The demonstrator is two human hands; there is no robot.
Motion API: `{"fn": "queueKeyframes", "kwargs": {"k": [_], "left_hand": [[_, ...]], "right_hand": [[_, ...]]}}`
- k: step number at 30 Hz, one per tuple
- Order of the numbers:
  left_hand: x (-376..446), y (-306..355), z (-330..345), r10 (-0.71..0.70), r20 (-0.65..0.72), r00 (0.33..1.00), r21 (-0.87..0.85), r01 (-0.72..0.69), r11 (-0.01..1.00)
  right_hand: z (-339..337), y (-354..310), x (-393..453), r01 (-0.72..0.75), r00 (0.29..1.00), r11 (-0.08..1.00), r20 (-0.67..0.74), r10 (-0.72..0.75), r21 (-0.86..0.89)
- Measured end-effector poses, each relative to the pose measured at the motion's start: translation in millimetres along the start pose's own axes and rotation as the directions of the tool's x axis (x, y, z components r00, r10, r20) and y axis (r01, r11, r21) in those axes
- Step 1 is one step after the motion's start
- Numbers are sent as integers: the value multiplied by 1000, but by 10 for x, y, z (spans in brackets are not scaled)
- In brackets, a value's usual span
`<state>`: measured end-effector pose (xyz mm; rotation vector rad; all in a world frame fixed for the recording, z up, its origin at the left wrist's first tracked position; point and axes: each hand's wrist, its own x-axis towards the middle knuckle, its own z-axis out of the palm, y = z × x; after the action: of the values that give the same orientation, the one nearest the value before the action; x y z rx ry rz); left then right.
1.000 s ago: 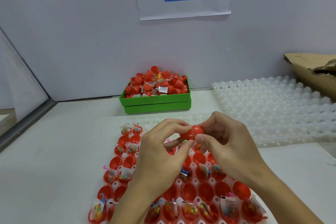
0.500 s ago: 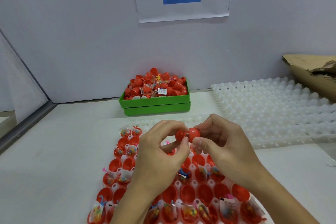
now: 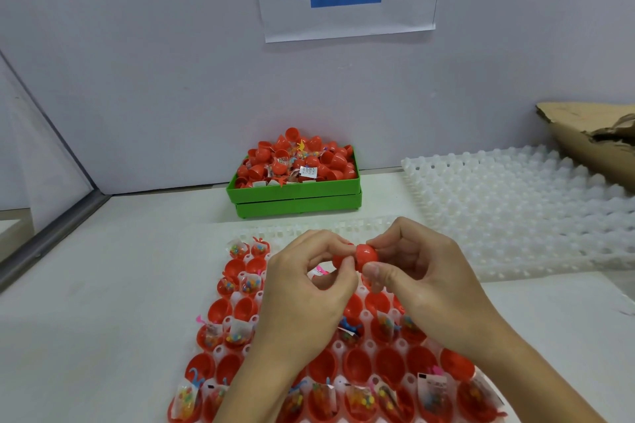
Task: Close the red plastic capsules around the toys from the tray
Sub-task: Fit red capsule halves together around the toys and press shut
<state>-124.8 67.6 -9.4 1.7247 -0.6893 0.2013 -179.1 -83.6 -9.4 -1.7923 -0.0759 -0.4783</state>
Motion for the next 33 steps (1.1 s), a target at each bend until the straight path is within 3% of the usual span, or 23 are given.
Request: {"fn": "queueKeyframes", "kwargs": {"k": [9,14,24,33], "left_hand": [[1,62,-15,-48,-18,999,146,50,988],[-8,66,-10,-78,-68,995,33,80,996],[-32,96,-12,-46,39,998,-122,50,991],[13,56,-45,-138,28,990,-208,141,968]], "right_hand": [[42,18,-12,-20,999,999,29,21,-50],[49,5,-12,-12,1000,999,19,13,-50],[-11,16,25,-18,995,1000,-94,17,-13],[-31,1,22,-18,998,999,-61,16,-29]]}}
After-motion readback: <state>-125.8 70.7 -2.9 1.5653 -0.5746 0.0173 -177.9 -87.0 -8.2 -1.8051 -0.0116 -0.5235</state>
